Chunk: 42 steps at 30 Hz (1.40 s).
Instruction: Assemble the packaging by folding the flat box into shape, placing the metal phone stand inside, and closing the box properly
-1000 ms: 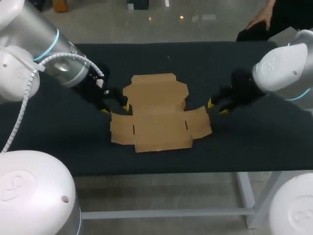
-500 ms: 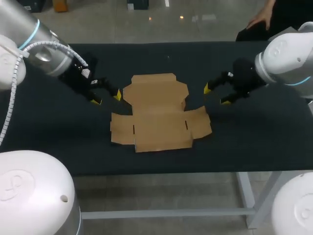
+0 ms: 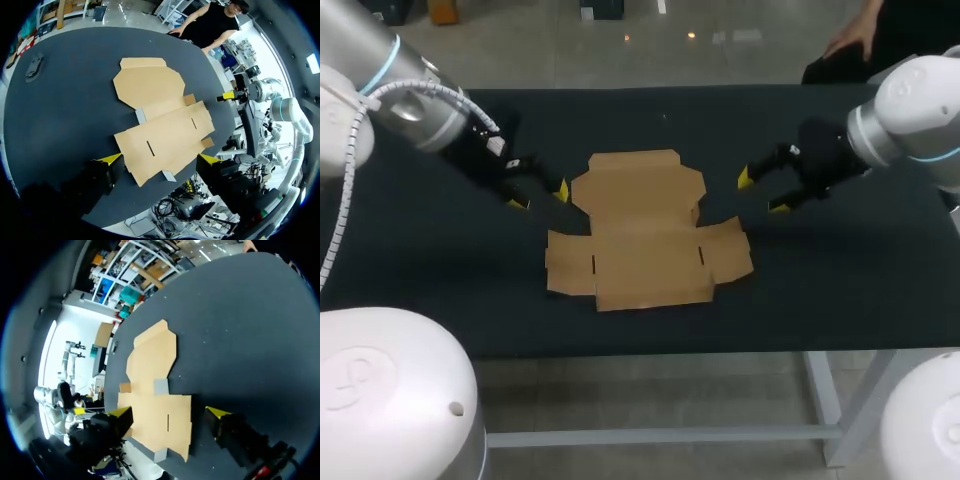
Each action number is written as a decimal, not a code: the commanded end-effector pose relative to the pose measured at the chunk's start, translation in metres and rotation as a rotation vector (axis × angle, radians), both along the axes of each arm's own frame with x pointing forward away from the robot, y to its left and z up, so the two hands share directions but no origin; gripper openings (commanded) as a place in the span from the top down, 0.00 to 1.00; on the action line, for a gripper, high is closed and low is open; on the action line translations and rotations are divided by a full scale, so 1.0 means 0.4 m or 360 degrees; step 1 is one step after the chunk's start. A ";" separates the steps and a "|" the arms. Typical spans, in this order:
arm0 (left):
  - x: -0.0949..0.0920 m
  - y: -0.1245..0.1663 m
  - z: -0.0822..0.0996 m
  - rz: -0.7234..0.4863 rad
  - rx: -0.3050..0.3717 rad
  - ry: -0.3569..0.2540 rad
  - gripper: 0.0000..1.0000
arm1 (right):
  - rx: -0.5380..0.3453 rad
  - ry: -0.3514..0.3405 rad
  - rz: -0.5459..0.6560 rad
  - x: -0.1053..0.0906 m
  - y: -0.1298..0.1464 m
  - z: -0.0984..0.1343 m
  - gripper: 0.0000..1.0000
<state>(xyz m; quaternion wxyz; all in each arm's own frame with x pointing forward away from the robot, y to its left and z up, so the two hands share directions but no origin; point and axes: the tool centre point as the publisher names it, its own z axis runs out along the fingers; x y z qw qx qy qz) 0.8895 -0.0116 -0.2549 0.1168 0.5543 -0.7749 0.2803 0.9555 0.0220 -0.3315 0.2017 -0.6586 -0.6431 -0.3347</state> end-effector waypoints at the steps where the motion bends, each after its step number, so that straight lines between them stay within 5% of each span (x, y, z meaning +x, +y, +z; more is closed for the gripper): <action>1: 0.005 -0.002 0.002 -0.0062 -0.0021 -0.0013 0.00 | 0.0120 0.0007 0.0014 0.026 -0.003 -0.018 0.00; 12: 0.070 -0.021 0.013 -0.0209 -0.0173 -0.0021 0.00 | 0.0351 0.0090 0.0139 0.136 0.055 -0.065 0.00; 13: 0.076 -0.020 0.012 -0.0224 -0.0185 -0.0015 0.00 | 0.0389 0.0107 0.0173 0.148 0.059 -0.070 0.08; 18: 0.094 -0.019 0.006 -0.0252 -0.0213 -0.0001 0.00 | 0.0421 0.0136 0.0254 0.191 0.076 -0.088 0.11; 24: 0.102 -0.012 0.001 -0.0277 -0.0237 0.0014 0.00 | 0.0446 0.0133 0.0328 0.239 0.101 -0.110 0.29; 25: 0.102 -0.011 0.001 -0.0279 -0.0239 0.0014 0.00 | 0.0444 0.0131 0.0337 0.245 0.104 -0.113 0.51; 42: 0.107 0.007 0.006 -0.0294 -0.0250 0.0024 0.00 | 0.0434 0.0187 0.0415 0.312 0.148 -0.153 0.53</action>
